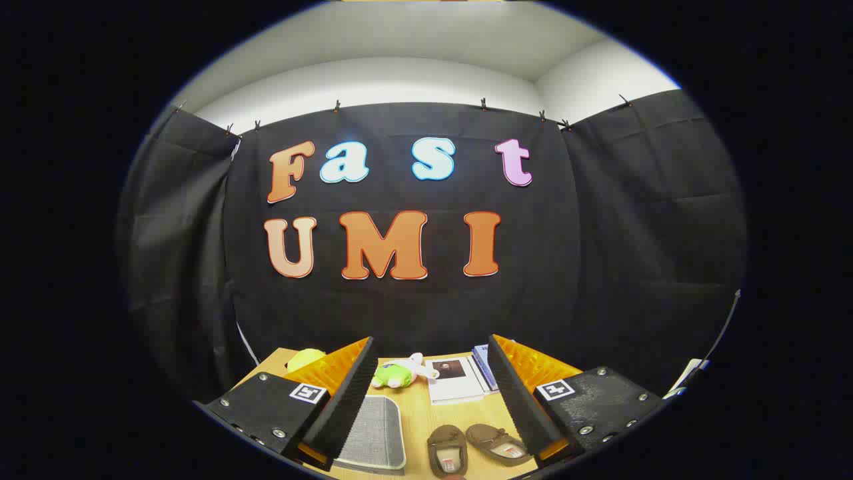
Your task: Open the storage box then place both shoes into the box .Put the left shoe in first, then the right shoe, with the right side of both shoes facing outward in a uniform manner.
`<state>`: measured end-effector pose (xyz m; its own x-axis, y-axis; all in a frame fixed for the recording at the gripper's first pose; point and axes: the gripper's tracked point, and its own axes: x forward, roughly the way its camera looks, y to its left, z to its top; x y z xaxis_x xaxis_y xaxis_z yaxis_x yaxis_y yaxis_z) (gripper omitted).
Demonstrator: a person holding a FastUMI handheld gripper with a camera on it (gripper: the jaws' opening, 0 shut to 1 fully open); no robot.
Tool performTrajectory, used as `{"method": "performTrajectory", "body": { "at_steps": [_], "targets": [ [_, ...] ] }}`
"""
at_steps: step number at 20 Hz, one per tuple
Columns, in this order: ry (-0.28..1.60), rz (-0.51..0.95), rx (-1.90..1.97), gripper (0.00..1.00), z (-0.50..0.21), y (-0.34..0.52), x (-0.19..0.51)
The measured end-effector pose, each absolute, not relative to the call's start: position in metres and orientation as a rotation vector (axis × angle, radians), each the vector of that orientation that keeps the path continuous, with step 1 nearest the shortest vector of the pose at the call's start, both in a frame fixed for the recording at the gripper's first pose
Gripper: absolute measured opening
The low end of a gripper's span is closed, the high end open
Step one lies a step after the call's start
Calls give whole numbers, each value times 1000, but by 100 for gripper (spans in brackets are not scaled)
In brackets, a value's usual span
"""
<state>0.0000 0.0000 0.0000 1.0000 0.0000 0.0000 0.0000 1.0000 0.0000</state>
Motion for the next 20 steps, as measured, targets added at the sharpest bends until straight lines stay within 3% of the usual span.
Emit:
{"method": "performTrajectory", "body": {
  "at_steps": [20],
  "targets": [
    [29,-45,11,99,-13,-26,1]
  ]
}}
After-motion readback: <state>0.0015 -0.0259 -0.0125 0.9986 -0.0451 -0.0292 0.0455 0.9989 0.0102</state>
